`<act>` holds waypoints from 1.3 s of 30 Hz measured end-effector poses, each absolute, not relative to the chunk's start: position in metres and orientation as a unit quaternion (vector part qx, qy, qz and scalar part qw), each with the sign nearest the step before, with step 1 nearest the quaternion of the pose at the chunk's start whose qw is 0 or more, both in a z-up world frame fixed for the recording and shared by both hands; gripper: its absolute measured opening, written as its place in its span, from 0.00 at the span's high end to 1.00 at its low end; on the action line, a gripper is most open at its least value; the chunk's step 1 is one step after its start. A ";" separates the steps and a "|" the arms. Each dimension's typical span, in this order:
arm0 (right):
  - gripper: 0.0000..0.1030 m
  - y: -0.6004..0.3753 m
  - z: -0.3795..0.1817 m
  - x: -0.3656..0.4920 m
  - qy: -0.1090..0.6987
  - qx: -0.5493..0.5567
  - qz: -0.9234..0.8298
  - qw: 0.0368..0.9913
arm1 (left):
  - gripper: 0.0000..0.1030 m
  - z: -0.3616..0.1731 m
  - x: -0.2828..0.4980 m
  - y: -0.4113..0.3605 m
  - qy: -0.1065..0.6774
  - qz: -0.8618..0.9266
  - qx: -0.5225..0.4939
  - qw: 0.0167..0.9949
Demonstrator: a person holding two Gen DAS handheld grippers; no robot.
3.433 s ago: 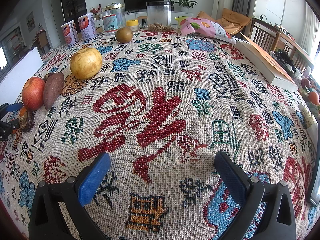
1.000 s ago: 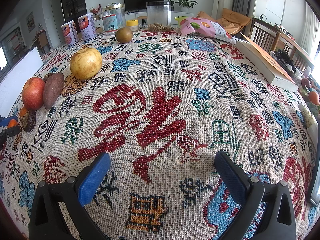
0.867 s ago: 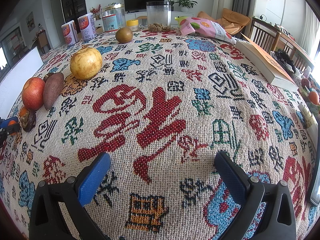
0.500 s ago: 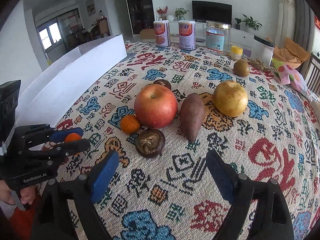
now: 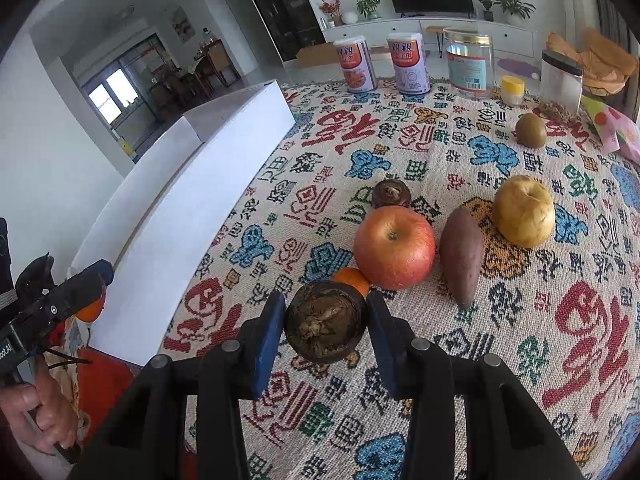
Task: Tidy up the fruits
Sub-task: 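Grasp the dark brown round fruit with the right tool while the left tool lifts the mandarin, then carry the mandarin and brown fruit into the white tray and open both tools, then withdraw both tools from the tray back over the cloth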
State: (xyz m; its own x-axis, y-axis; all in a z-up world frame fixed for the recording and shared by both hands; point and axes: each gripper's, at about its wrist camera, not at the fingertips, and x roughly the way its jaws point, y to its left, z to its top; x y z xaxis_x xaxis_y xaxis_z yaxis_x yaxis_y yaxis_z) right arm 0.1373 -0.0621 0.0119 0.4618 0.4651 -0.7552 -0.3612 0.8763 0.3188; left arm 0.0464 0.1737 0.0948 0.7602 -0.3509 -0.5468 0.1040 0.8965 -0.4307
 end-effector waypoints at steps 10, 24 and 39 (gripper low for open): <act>0.59 0.125 0.070 0.137 0.451 0.028 0.406 0.794 | 0.72 0.058 0.067 0.294 0.413 0.056 -0.168 0.893; 0.50 0.200 0.028 0.125 0.492 -0.042 0.402 0.771 | 0.25 0.024 0.045 0.300 0.420 0.117 -0.146 0.888; 0.15 -0.089 0.001 0.095 0.407 -0.022 0.176 0.896 | 0.08 0.011 0.055 0.069 0.398 -0.016 0.000 0.917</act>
